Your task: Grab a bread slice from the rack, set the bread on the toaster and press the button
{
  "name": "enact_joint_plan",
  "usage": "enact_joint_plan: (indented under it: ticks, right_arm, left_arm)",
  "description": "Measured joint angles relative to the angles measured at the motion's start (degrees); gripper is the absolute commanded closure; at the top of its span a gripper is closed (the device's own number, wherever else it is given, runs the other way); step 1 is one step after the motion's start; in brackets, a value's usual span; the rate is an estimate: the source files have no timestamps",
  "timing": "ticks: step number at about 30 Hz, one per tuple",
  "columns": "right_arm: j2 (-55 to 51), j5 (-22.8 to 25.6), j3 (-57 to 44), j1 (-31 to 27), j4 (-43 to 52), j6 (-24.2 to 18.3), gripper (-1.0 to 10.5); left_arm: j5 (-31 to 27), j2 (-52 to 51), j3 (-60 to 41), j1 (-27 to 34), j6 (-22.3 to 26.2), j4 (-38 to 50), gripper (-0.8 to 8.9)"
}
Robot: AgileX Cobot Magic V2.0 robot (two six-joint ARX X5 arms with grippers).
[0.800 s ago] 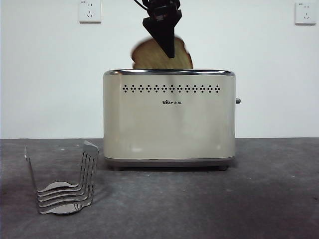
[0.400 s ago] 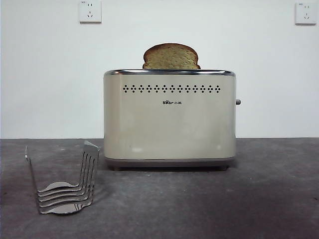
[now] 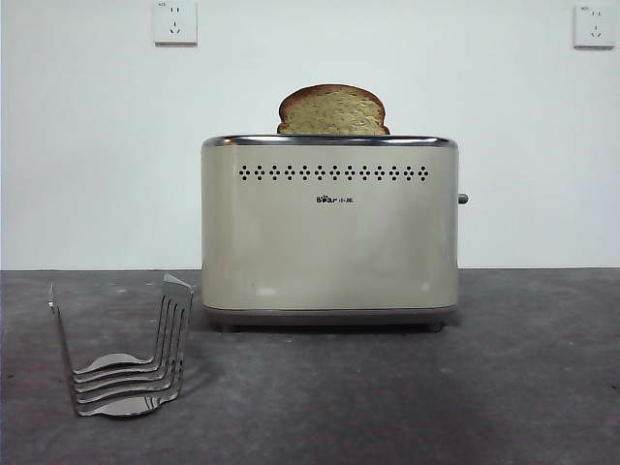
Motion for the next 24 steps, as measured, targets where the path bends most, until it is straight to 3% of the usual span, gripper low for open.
enact_joint_plan:
  ticks: [5,10,15,20,24]
  right_arm:
    - [11.6,-5.7,9.3,0.0,-0.3,-0.9,9.5]
    - [24.9,-15.2,18.5,0.0,-1.6,-2.5,9.5]
    - [37.7,-22.3,26.3,0.0,-1.7,-2.8,9.5]
    - [50.8,-28.9,33.6,-0.4,-3.5,-2.9,9.5]
    - [61.7,-29.7,39.7,-0.6,-4.5,-2.9,9.5]
  left_arm:
    - [0.0,-2.3,0.0,0.0,-5.3,-5.9,8.22]
    - [0.1,-2.1,-0.2,0.3,-9.6,-15.0,8.22]
    - [0.5,-2.2,-0.7,0.5,-12.5,-15.3,8.22]
    - [4.6,-4.5,-3.1,0.9,-14.6,-15.0,8.22]
    - [4.4,-11.1,-12.5,1.3,-16.6,-15.1,8.22]
